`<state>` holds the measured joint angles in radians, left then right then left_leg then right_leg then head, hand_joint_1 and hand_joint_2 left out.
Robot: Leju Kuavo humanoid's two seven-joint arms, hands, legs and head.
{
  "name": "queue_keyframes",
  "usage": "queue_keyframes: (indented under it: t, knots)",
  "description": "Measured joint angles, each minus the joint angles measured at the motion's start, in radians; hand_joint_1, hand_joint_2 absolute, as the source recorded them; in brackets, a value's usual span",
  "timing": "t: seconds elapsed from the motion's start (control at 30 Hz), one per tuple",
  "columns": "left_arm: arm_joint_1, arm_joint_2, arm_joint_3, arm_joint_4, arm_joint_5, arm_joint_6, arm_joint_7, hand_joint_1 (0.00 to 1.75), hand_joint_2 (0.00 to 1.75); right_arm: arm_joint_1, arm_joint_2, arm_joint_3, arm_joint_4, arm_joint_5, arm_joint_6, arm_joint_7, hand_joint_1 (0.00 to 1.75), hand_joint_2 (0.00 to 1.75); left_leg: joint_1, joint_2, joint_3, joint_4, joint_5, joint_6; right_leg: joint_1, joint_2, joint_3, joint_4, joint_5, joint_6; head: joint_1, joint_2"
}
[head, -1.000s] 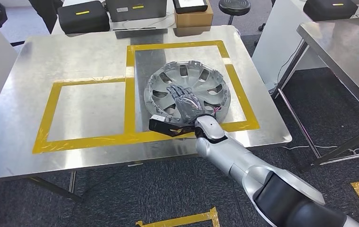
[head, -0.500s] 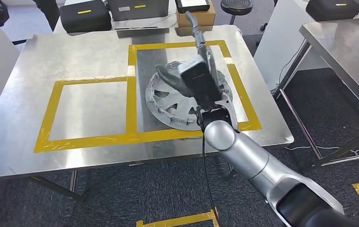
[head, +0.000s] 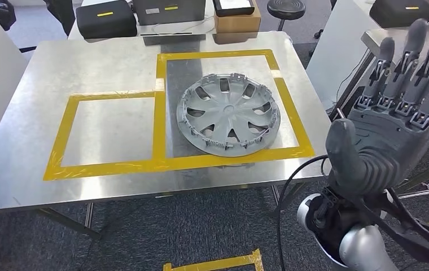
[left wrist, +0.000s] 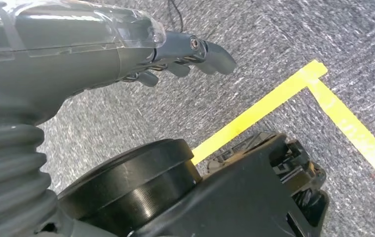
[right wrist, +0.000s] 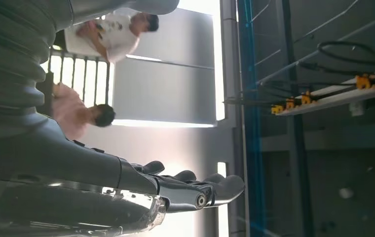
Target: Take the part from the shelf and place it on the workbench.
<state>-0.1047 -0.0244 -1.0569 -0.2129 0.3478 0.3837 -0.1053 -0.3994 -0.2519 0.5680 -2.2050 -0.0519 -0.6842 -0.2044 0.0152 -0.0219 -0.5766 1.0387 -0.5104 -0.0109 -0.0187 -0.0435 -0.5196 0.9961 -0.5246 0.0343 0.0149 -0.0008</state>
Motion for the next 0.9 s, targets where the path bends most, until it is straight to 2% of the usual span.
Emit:
queue_keyframes:
  t: [0.1, 0.27, 0.9]
  knots:
    - [0.002, 0.004, 0.011, 0.000, 0.016, 0.000, -0.014, 0.00, 0.00, 0.074, -0.011, -0.019, -0.033, -0.042, 0.000, -0.053, 0.00, 1.75, 0.000, 0.005, 0.000, 0.000, 0.000, 0.000, 0.000, 0.001, 0.001, 0.000, 0.000, 0.000, 0.000, 0.000]
    - [0.002, 0.008, 0.023, 0.000, 0.021, 0.000, -0.020, 0.00, 0.00, 0.134, -0.023, -0.040, -0.068, -0.050, 0.000, -0.068, 0.00, 1.75, 0.000, 0.016, 0.001, 0.000, -0.001, 0.001, 0.000, 0.006, 0.001, 0.000, 0.000, 0.000, 0.000, 0.000]
    - [0.002, 0.011, 0.036, 0.000, 0.023, 0.000, -0.021, 0.00, 0.00, 0.165, -0.036, -0.049, -0.101, -0.052, 0.000, -0.071, 0.00, 1.75, 0.000, 0.025, 0.002, 0.000, -0.003, 0.001, 0.000, 0.014, 0.000, 0.000, 0.000, 0.000, -0.001, 0.000]
